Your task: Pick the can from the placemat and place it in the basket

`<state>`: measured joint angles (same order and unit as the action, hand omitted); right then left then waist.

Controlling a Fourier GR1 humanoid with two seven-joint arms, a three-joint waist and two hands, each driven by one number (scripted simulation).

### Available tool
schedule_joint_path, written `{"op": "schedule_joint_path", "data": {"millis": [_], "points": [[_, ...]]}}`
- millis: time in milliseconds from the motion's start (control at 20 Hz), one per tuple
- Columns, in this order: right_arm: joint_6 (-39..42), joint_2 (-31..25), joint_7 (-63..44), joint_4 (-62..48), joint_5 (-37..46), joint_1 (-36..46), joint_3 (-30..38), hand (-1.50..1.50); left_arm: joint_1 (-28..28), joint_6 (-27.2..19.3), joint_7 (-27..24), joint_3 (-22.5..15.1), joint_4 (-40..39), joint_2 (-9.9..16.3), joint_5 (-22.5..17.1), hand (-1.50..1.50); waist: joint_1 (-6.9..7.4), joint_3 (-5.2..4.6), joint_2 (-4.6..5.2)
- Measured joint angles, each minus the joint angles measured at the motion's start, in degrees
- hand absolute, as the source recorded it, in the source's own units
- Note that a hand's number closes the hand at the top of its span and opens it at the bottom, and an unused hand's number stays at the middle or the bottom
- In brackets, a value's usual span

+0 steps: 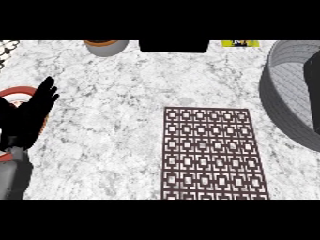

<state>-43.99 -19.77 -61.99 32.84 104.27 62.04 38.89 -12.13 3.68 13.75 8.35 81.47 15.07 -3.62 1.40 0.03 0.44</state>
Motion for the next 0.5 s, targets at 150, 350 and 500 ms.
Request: {"op": "schedule_joint_path", "data": {"millis": [150,350,500], "points": [[-2.8,-0.8,2.1,-0.7,-2.3,-0.6,0.7,-1.50,-0.7,-0.7,0.1,0.0,-0.6,-0.5,0.4,0.00,-0.22,0.01,-0.01],[-5.7,-0.9,1.8,0.7,-3.2,-1.1,1.1,-1.50,-1.2,-0.5,-0.3,0.4,-1.9,-0.2,0.5,0.00,-0.39,0.00,-0.04],[-8.7,-0.5,1.3,4.9,-2.7,-1.7,2.1,-1.50,-0.8,-0.4,-0.2,0.6,-1.5,0.0,0.5,0.00,-0.71,-0.02,-0.26]]}}
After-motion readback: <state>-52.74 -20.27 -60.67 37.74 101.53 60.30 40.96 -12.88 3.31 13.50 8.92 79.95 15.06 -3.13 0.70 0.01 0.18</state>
